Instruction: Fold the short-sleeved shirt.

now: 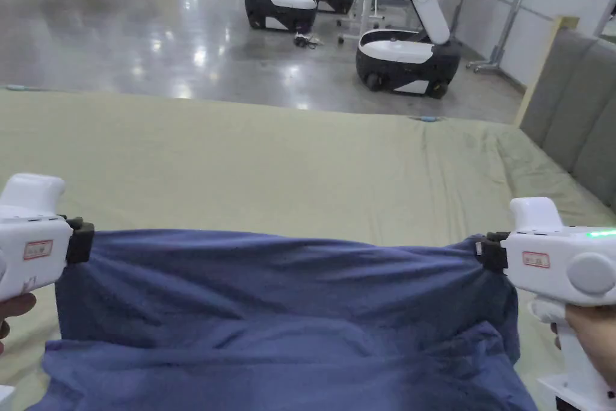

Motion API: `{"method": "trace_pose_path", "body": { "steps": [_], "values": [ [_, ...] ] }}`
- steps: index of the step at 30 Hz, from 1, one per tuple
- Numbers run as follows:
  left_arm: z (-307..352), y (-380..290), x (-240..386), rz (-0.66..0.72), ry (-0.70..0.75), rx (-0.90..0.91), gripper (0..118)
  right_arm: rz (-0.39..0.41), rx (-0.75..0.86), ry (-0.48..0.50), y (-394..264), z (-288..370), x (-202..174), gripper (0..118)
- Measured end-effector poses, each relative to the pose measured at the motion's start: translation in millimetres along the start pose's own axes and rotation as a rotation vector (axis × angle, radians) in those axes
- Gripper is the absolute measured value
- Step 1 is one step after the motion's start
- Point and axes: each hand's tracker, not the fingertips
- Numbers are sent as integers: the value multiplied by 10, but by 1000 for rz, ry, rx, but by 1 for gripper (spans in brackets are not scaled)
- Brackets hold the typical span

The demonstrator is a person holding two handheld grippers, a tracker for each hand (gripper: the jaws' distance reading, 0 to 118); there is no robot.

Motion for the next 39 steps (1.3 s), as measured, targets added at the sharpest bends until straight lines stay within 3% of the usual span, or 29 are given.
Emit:
{"method": "trace_pose_path", "body": {
  "steps": [6, 8, 10, 14, 15, 16, 17, 18, 21, 23, 24, 25, 26, 27, 29, 30, 31, 33, 34, 35, 36, 38, 39],
  "values": [
    [549, -854, -96, 33, -39, -76, 8, -31, -44, 14, -807, 570, -200, 1],
    [514, -1227, -85, 40, -29, -141, 8, -31, -92, -14, -1151, 564, -256, 1],
    [375, -1529, -87, 76, -49, -217, 8, -92, -145, -29, -1448, 443, -239, 1],
    [241, -1731, 11, 78, -3, -189, 9, -134, -113, -28, -1638, 350, -284, 4],
    [252, -1711, 7, 90, -6, -137, 15, -140, -68, -29, -1626, 386, -299, 14],
    [286, -1689, 2, 106, 1, -90, 36, -140, -42, -41, -1589, 445, -324, 40],
    [354, -1653, 14, 116, 12, -52, 67, -137, -31, -45, -1546, 506, -345, 95],
    [458, -1629, 41, 116, 7, 12, 83, -132, -9, -49, -1498, 586, -396, 118],
    [748, -1665, 125, 87, 49, 221, 86, -109, 123, -18, -1380, 827, -637, 117],
    [809, -1699, 120, 88, 74, 252, 84, -119, 168, 40, -1322, 922, -827, 113],
    [812, -1710, 96, 115, 68, 209, 81, -126, 189, 63, -1296, 938, -926, 103],
    [787, -1720, 37, 170, 48, 160, 65, -127, 198, 89, -1269, 947, -1013, 80],
    [758, -1733, -28, 203, 25, 125, 18, -124, 190, 93, -1241, 934, -1096, 30],
    [736, -1757, -94, 225, 11, 108, 5, -115, 188, 85, -1218, 894, -1190, 7],
    [717, -1794, -219, 247, 66, 83, 5, -92, 194, 94, -1200, 820, -1345, 7],
    [707, -1818, -311, 264, 3, 77, 5, -82, 171, 135, -1183, 779, -1404, 7],
    [736, -1858, -392, 290, -4, 107, 7, -85, 141, 163, -1171, 735, -1466, 7],
    [757, -1903, -638, 371, -82, 112, 24, -82, 148, 157, -1184, 694, -1578, 7],
    [723, -1900, -786, 428, -146, 62, 24, -68, 139, 160, -1197, 688, -1630, 7],
    [681, -1914, -910, 470, -221, 34, 68, -63, 131, 161, -1196, 669, -1673, 7],
    [635, -1963, -1038, 507, -286, -14, 97, -64, 125, 165, -1198, 649, -1713, 7],
    [512, -2039, -1255, 582, -360, -25, 101, -63, 110, 172, -1207, 616, -1784, 7],
    [398, -2087, -1331, 670, -480, -65, 101, -54, 104, 167, -1205, 603, -1825, 7]
  ]
}}
